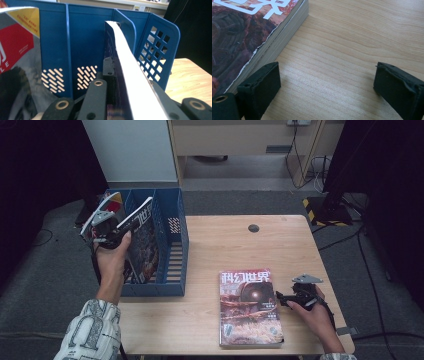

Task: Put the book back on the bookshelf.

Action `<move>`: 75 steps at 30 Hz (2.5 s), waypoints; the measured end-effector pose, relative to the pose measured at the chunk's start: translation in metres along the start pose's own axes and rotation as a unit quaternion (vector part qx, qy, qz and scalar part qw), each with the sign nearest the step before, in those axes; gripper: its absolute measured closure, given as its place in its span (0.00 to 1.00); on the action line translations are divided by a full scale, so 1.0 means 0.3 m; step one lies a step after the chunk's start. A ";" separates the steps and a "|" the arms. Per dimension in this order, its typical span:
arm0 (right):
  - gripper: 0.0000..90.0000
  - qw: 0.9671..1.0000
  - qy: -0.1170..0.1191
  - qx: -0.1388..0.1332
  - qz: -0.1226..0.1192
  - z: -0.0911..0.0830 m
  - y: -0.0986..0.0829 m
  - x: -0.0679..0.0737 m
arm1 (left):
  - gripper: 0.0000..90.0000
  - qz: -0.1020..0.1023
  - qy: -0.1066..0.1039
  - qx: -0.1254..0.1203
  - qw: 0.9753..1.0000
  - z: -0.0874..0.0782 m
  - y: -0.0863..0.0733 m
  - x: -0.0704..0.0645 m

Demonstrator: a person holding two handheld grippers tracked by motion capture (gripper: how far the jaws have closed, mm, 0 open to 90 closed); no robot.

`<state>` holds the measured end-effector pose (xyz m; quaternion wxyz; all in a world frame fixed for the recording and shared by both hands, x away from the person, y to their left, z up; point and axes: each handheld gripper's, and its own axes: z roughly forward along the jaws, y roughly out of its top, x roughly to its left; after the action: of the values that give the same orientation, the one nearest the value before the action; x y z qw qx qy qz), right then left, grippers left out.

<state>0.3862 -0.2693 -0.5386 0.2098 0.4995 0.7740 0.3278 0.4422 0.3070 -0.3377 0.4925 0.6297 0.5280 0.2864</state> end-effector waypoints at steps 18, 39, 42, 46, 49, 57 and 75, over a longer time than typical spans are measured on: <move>0.08 1.000 0.000 0.000 0.000 0.000 0.000 0.000 | 0.91 -0.010 0.031 0.064 0.997 -0.062 -0.013 0.076; 0.08 1.000 0.000 0.000 0.000 0.000 0.000 0.000 | 0.83 -0.002 0.030 0.084 0.996 -0.057 0.021 0.077; 0.08 1.000 0.001 0.000 0.000 0.000 0.000 0.000 | 0.79 -0.007 0.029 0.092 0.995 -0.044 0.024 0.075; 0.08 1.000 0.001 0.000 0.000 0.000 0.000 0.000 | 0.89 -0.011 0.028 0.098 0.995 -0.046 0.025 0.083; 0.08 1.000 0.001 0.000 0.000 0.000 0.000 0.000 | 0.91 -0.020 0.029 0.097 0.995 -0.056 0.026 0.097; 0.08 1.000 0.001 0.000 0.000 0.000 0.000 0.000 | 0.91 -0.017 0.028 0.084 0.996 -0.063 0.024 0.091; 0.08 1.000 0.002 0.000 -0.001 0.000 0.000 0.000 | 0.91 -0.006 0.031 0.037 0.999 -0.023 0.065 0.074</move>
<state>0.3863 -0.2693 -0.5386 0.2086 0.4982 0.7749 0.3284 0.4497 0.3310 -0.3208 0.4539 0.6352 0.5573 0.2827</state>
